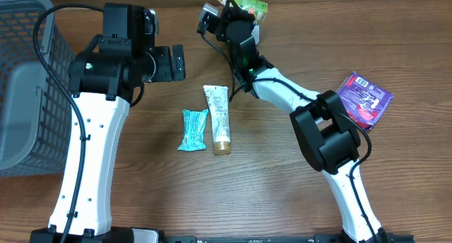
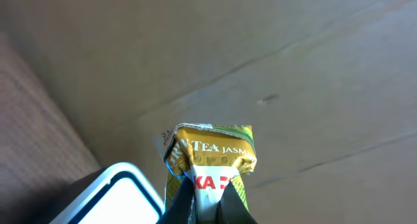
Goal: Scan the item barcode
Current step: 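Hold the green tea pouch in front of the white scanner with the right gripper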
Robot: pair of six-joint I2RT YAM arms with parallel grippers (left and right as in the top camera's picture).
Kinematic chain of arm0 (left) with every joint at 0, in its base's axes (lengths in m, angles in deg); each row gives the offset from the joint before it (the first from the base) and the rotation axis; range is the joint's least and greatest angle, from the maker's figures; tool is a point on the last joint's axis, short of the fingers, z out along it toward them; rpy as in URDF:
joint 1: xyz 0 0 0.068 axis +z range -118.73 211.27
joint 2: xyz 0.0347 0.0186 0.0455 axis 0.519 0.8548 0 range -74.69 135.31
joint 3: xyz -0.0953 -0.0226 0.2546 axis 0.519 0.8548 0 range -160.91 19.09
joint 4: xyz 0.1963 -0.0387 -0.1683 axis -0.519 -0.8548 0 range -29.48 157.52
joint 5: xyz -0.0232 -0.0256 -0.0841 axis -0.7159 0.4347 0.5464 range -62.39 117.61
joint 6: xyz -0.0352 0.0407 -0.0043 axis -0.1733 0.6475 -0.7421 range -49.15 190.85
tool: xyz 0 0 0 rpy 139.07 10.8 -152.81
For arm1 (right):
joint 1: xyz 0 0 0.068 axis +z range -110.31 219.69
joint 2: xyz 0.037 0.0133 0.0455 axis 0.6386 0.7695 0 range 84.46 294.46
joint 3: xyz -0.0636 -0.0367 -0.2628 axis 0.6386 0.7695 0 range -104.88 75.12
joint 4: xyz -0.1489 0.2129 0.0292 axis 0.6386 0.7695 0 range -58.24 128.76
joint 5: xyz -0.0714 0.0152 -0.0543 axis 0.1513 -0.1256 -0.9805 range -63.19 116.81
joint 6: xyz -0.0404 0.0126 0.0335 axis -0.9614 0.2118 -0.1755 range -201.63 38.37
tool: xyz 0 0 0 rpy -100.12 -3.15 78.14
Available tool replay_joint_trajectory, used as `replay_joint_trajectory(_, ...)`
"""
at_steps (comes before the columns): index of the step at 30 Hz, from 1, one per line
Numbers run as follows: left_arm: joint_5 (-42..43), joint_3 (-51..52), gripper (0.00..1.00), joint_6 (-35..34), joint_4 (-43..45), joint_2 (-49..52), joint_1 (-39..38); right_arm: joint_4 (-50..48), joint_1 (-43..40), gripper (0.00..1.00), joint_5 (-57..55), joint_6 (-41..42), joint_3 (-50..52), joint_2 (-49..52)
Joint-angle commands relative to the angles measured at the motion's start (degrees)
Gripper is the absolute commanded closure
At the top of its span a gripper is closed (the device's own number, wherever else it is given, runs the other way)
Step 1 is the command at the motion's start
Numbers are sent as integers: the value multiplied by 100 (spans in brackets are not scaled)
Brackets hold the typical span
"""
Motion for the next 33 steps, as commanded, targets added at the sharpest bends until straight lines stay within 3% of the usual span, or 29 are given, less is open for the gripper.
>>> replay_joint_trajectory(1, -37, 22, 0, 127, 4, 31, -7, -90, -11, 96, 354, -83, -162, 59)
replay_joint_trajectory(25, -37, 22, 0, 127, 4, 31, -7, -92, 0, 96, 691, -72, -162, -72)
replay_joint_trajectory(33, -37, 22, 0, 127, 4, 31, -7, 151, -81, 96, -577, 1169, -160, -1023)
